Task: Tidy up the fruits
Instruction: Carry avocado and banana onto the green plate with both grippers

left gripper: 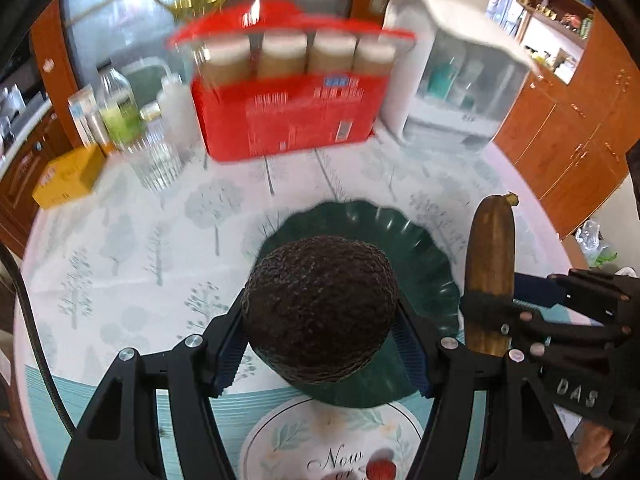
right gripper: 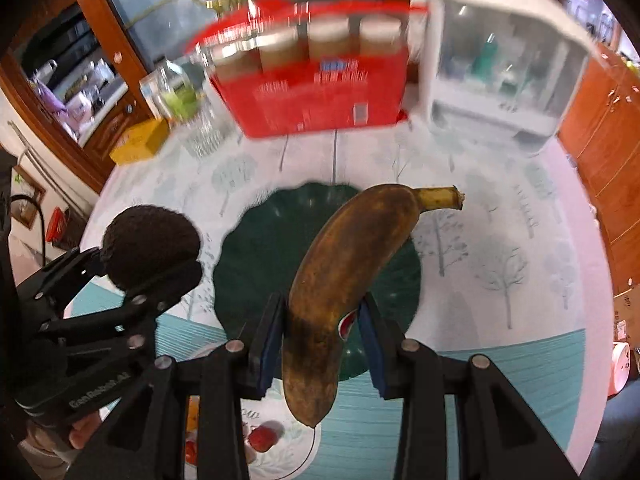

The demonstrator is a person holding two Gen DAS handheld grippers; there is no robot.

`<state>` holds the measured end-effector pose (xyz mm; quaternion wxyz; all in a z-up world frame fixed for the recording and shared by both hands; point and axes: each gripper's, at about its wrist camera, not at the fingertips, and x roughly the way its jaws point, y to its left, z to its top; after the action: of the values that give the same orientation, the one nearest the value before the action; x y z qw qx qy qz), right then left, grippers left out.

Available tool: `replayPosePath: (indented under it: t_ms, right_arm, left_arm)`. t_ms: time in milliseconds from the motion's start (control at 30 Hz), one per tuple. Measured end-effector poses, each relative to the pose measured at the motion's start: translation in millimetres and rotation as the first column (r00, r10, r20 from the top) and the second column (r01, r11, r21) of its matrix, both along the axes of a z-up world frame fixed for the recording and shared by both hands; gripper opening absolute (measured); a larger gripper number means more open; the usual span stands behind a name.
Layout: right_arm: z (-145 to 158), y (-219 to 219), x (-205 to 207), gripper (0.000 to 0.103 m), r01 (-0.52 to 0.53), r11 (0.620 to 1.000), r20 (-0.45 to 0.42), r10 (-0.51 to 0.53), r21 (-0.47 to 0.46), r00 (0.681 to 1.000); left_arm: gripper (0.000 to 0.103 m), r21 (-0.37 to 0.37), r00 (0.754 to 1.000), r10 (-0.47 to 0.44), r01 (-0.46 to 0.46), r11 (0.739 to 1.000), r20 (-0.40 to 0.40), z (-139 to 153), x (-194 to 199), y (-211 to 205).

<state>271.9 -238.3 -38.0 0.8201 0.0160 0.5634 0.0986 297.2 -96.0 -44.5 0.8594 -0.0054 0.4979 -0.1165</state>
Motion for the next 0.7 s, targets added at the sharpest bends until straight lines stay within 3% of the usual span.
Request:
replayPosePath:
  t_ms: [333,567,700]
  right_arm:
    - [-80,-8,35,0.037,-0.021,1.000,-0.139,0.024,0.021,0.990]
    - [-104,-7,48,0.038,-0.044,0.999,-0.169,0.047,0.021,0.985]
    - [-102,-5,48,0.039,-0.055,0.998,-0.136,0.055,0.006,0.989]
  left_arm:
    - [0.065,0.061,0.989,0.021,-0.012,0.998,-0.144,-82,36,-8]
    - [0.066,0.076,0.981,0.009,0.006,0.997,-0.195,-110,45,-10]
    - [0.076,0.073,0.987,-0.003,0.015,0.997,-0.163,-106,44,-9]
